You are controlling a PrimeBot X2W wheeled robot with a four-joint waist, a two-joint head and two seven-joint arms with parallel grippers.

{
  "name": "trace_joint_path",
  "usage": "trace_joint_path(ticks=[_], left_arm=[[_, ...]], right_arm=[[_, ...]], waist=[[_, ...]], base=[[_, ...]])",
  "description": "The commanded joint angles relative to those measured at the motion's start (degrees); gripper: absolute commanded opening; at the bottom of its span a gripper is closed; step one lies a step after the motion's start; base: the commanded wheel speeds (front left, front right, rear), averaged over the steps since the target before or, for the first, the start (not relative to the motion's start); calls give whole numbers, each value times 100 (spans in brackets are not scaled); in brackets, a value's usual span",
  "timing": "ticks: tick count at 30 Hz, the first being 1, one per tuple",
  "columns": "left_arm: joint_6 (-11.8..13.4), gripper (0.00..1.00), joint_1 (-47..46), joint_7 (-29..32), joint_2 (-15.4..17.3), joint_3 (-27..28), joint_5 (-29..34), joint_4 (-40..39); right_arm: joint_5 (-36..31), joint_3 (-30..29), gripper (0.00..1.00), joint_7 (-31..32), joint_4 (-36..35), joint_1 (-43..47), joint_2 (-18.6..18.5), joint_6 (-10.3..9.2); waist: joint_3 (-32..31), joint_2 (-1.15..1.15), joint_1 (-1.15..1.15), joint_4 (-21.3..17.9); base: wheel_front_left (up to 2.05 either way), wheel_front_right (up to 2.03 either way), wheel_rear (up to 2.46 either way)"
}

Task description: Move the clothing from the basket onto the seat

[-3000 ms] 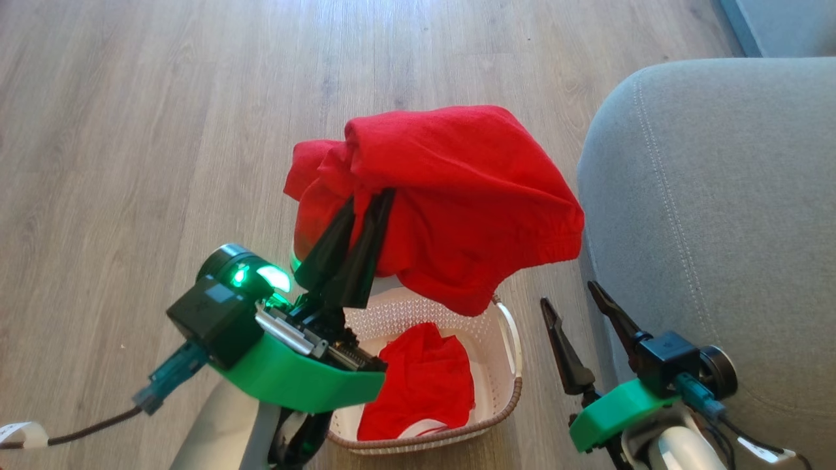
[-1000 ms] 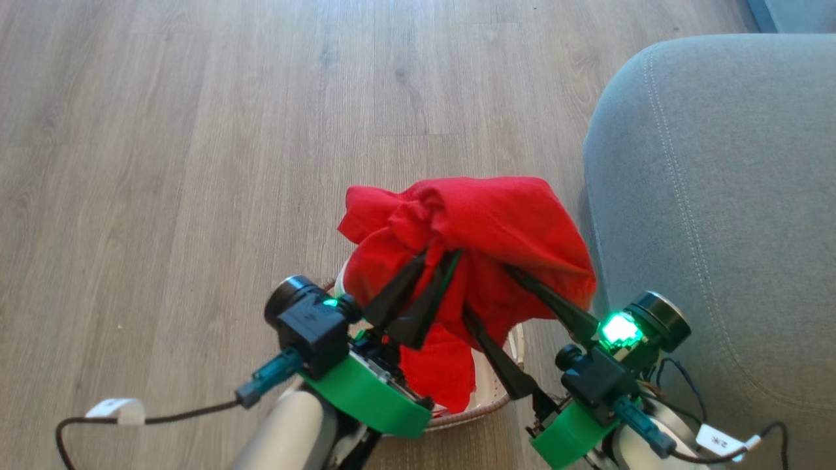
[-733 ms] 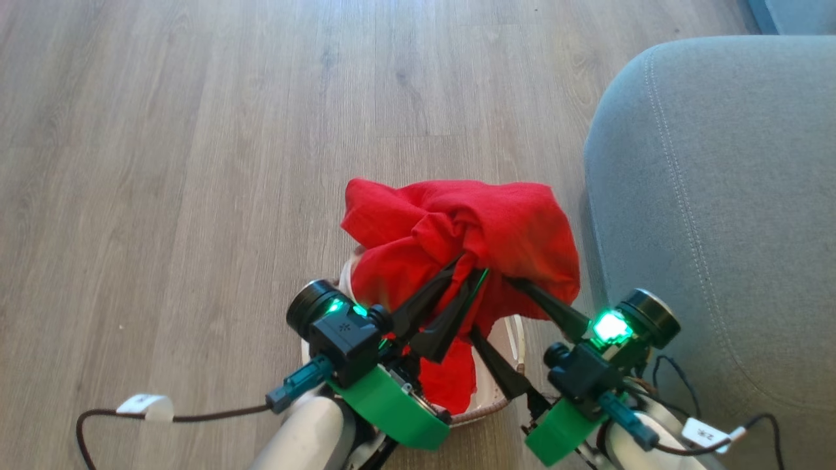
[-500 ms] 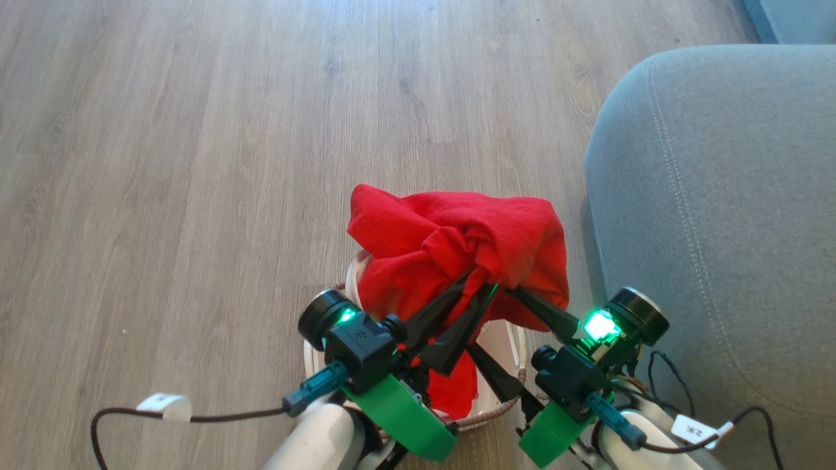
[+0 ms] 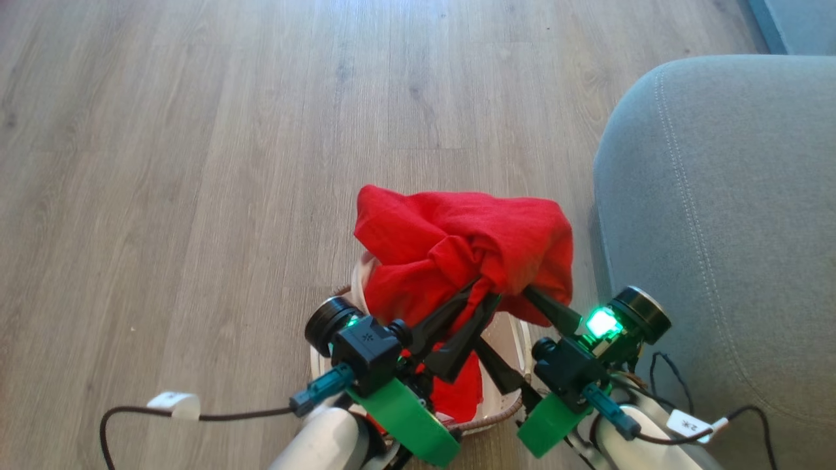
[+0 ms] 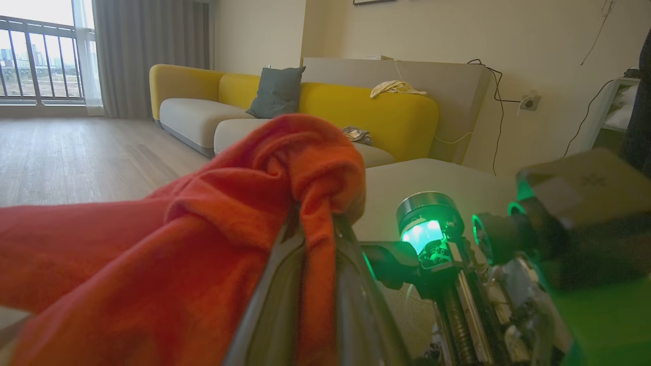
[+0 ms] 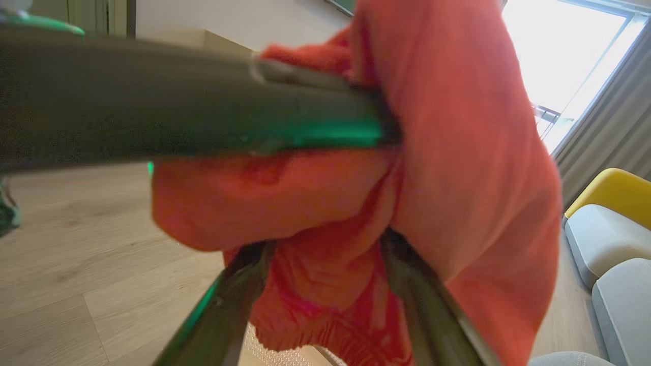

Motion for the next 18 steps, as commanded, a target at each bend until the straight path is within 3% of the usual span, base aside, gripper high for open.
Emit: trace_joint_path(ticks=[1, 4, 5, 6, 7, 18], left_arm=[[-9, 0, -311, -29, -9, 132, -67, -200], [-9, 0, -307, -29, -9, 138, -80, -194], [-9, 0, -310, -29, -9, 139, -69, -193], [-9, 0, -311, -29, -9, 155, -56, -207], [-9, 0, -307, -29, -9, 177, -53, -225], [-9, 3, -273, -29, -9, 298, 10, -264]], right_arm=[[-40, 11, 100, -37, -193, -254, 133, 39], [-57, -34, 100, -37, -186, -237, 201, 39], [-45, -45, 49, -37, -176, -230, 219, 39], [-39, -55, 8, -37, -176, -229, 236, 39], [-43, -71, 0, -37, -198, -233, 252, 39], [51, -272, 0, -37, -500, -144, 405, 39]], waist=[[-2, 0, 0, 11], [-20, 0, 0, 23], [-25, 0, 0, 29], [-28, 0, 0, 35], [-26, 0, 0, 39], [-21, 0, 0, 0]], base=[[0, 0, 0], [0, 0, 0], [0, 0, 0], [0, 0, 0], [0, 0, 0], [0, 0, 0]])
